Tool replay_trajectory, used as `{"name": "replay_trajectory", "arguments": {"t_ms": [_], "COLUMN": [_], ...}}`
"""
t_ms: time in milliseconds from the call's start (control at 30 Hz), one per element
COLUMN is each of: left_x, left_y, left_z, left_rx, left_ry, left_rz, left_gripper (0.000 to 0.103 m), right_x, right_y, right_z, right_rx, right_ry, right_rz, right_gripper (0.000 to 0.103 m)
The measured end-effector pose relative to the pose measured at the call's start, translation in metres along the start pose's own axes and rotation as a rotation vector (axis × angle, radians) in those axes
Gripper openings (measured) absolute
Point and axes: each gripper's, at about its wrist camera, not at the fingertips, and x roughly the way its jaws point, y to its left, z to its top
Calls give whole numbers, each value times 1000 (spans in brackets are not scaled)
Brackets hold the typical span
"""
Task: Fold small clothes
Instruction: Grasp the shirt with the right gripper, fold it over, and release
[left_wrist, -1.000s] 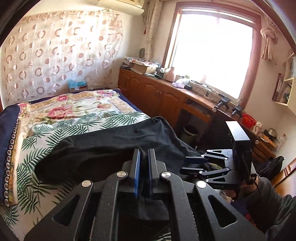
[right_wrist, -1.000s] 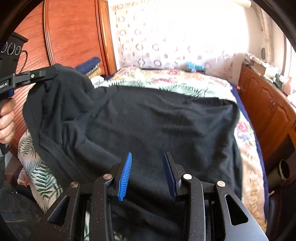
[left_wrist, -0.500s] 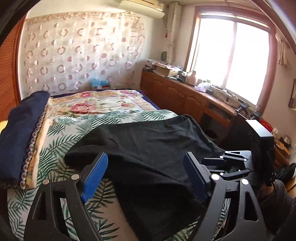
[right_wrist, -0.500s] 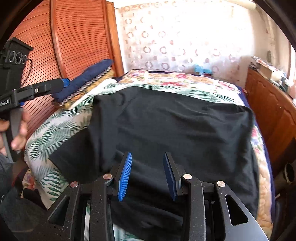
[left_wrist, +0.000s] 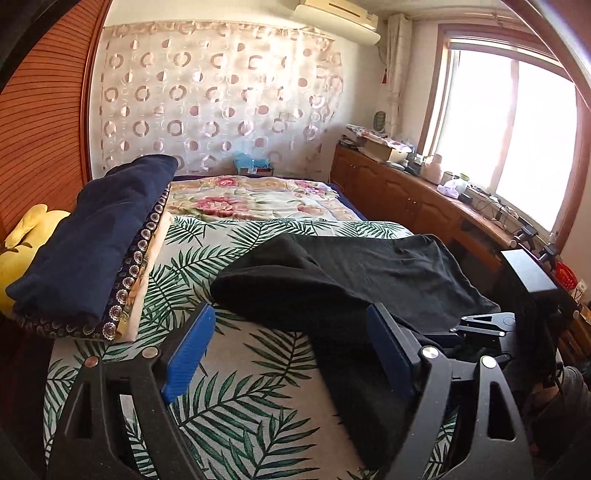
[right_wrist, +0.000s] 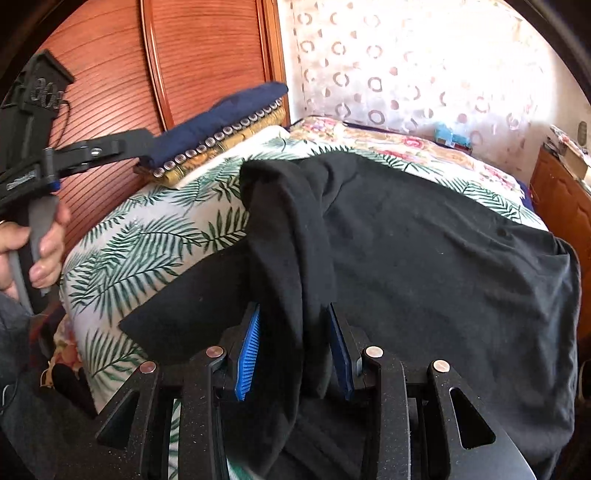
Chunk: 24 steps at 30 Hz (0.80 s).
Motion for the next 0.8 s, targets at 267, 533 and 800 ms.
{"name": "replay_trajectory", "arguments": {"t_ms": [267,533,800], "left_x": [1,-4,0], "left_y": [0,-13,-32], "left_z": [-6,-4,-3], "left_rx": [3,27,58], "left_ry": [8,-1,-3], "left_rz": [4,-17,-47], "left_gripper": [84,84,84], "right_x": [-10,-82,-127], "right_y": [9,-7,-40], "right_z": [16,41,13], "right_rx": [-32,-42,26], "right_ry": [-97,-272,-253], "right_rz": [-5,-102,-233], "right_gripper": [7,7,7]}}
